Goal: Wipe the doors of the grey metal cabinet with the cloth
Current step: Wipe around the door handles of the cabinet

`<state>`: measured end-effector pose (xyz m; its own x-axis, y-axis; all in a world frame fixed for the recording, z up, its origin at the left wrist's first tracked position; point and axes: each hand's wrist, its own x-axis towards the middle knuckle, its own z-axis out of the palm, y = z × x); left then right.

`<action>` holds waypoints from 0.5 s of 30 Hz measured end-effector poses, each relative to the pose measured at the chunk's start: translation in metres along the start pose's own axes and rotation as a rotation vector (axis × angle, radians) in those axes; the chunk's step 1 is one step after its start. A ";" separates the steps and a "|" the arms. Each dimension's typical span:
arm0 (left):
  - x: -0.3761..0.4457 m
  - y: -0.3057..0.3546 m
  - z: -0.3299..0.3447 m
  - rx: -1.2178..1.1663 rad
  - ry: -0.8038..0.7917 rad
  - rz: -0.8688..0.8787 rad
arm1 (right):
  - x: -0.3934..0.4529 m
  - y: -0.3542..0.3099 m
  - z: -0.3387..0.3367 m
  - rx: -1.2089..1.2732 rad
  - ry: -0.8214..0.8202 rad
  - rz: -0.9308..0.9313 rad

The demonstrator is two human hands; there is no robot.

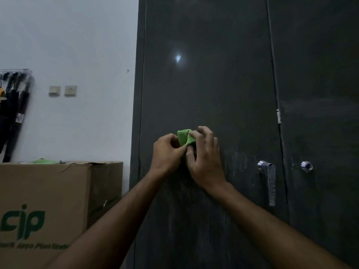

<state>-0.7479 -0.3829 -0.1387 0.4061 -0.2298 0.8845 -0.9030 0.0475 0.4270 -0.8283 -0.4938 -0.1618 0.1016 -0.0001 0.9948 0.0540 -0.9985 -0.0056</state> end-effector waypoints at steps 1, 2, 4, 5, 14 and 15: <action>0.003 -0.003 -0.001 0.152 0.023 0.094 | -0.002 0.006 0.005 -0.128 -0.020 -0.029; 0.004 -0.008 -0.003 0.297 0.034 0.178 | -0.005 0.011 0.010 -0.227 -0.034 -0.060; 0.003 -0.021 -0.013 0.420 -0.012 0.294 | -0.007 0.015 0.017 -0.355 -0.076 -0.125; 0.000 -0.029 -0.020 0.435 -0.051 0.334 | -0.008 0.015 0.021 -0.389 -0.096 -0.141; -0.019 -0.098 -0.042 0.494 0.182 0.288 | 0.068 -0.004 0.038 -0.355 0.001 0.124; -0.018 -0.101 -0.040 0.493 0.174 0.308 | 0.071 -0.012 0.042 -0.334 -0.009 0.109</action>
<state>-0.6582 -0.3446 -0.1902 0.0948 -0.1132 0.9890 -0.9245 -0.3784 0.0453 -0.7803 -0.4800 -0.0952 0.0974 -0.1084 0.9893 -0.2854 -0.9553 -0.0766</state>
